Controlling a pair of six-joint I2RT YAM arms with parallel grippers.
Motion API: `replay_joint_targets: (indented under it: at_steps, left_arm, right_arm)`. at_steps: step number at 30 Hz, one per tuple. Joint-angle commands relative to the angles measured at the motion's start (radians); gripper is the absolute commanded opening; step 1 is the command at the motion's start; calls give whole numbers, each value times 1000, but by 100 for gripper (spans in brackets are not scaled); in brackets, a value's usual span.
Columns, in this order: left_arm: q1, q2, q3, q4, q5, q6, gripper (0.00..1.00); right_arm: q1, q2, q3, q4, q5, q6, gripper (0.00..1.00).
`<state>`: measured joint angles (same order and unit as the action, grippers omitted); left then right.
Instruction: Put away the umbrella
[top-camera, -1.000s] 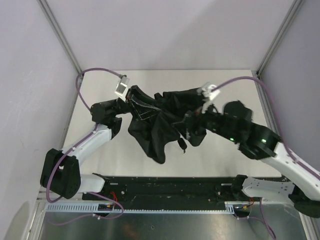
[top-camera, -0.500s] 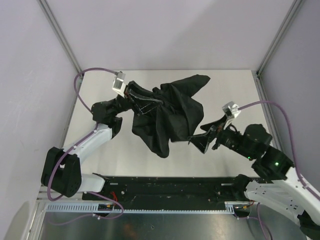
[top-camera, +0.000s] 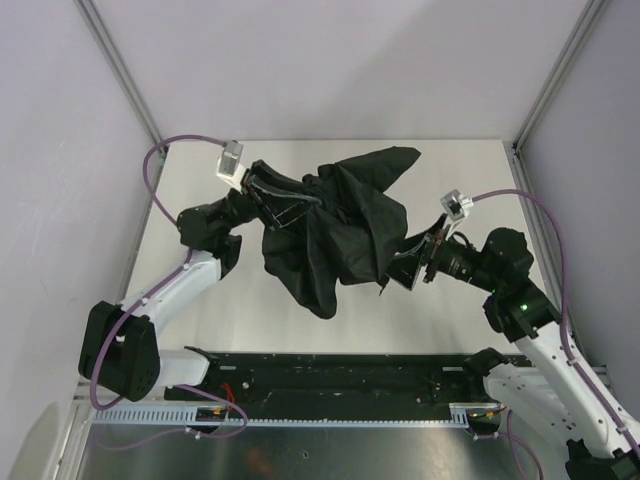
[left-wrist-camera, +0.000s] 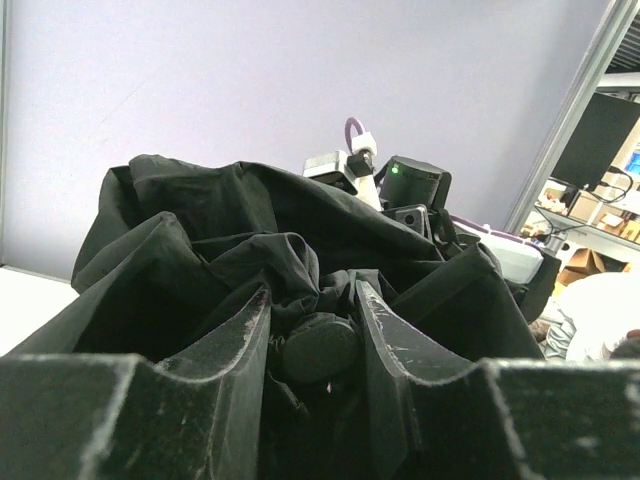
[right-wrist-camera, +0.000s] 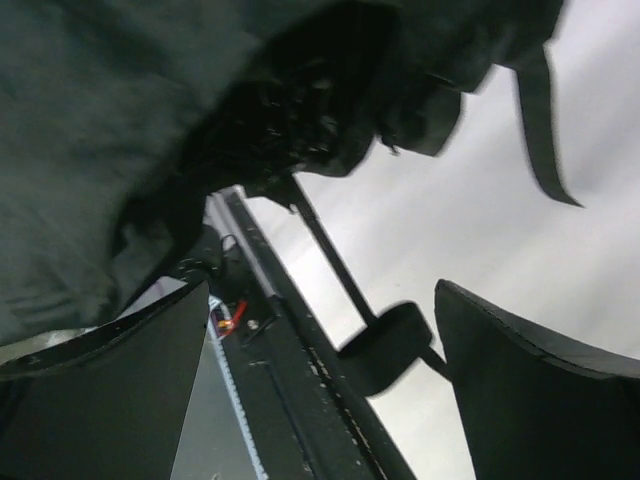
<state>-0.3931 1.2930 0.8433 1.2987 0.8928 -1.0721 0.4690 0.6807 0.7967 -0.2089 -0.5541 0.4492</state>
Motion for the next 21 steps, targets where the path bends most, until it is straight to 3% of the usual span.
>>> replay_joint_targets:
  at_steps: [1,12,21]
  left_arm:
    - [-7,-36,27,225,-43,-32,0]
    - [-48,-41,25,235,-34,-37,0]
    - [-95,-45,42,264,-28,-30,0]
  right_arm:
    - [18,63,-22,295,-192,110,99]
    - [48,258,-24,680,-223,306,99]
    - [115,349,-23,765,-269,353,91]
